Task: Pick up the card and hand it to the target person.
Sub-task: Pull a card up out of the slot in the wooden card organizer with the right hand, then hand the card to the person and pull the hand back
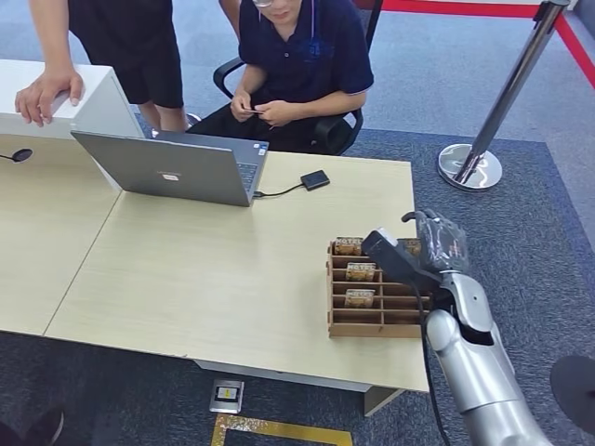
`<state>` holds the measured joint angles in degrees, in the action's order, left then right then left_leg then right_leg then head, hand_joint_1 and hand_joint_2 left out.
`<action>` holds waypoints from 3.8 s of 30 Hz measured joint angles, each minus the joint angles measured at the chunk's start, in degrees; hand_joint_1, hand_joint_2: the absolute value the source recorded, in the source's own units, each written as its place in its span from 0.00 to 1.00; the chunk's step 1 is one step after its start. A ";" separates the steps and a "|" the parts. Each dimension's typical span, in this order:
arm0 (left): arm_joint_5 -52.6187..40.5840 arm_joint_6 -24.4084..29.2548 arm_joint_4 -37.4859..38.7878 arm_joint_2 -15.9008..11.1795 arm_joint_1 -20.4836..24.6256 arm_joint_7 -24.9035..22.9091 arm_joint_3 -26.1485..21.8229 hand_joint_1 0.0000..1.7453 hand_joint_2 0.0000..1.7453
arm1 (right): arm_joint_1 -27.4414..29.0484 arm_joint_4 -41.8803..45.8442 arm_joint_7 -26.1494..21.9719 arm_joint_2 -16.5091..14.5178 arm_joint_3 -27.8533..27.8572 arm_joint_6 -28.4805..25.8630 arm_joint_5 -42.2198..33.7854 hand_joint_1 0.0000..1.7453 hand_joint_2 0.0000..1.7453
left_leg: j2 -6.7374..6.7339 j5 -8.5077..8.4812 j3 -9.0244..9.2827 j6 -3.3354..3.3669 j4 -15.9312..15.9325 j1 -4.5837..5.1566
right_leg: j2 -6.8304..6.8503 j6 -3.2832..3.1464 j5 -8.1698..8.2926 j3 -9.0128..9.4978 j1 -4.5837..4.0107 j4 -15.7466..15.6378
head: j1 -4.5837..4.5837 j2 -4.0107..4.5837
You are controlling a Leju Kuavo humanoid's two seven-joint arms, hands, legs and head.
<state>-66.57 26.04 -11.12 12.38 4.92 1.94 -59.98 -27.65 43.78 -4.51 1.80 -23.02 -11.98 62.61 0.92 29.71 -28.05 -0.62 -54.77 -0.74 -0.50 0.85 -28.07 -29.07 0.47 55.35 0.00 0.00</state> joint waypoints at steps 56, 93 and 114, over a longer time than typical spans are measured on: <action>-0.44 0.10 0.09 0.01 0.01 0.78 -0.06 0.00 0.00 | -0.89 -2.36 -0.12 -0.29 -1.15 -0.09 -0.81 0.82 1.00 | -0.08 0.01 0.00 0.00 -0.02 0.01 | -0.09 0.00 0.01 -0.03 0.01 0.04 | 0.00 0.00; -0.93 -0.18 0.07 0.10 0.12 0.70 0.32 0.00 0.00 | -0.07 13.95 -1.33 2.03 -7.44 2.08 -0.92 0.80 1.00 | -0.03 0.00 -0.05 0.00 -0.04 0.01 | -0.02 0.00 0.01 -0.06 0.01 0.04 | 0.00 0.00; -2.88 -0.64 0.11 -0.05 0.53 1.00 1.94 0.00 0.00 | -19.79 -6.63 1.53 -11.09 -10.26 -0.05 -1.12 0.90 1.00 | -0.18 -0.09 -0.01 -0.06 -0.02 -0.02 | -0.11 -0.05 0.08 -0.08 -0.02 0.13 | 0.00 0.00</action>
<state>-69.46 25.41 -11.00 12.33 5.45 2.95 -58.04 -47.45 37.16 -2.98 -9.29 -33.28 -12.03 61.49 0.74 29.62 -28.06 -0.68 -54.80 -0.76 -0.61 0.80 -27.99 -29.16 0.45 55.48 0.00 0.00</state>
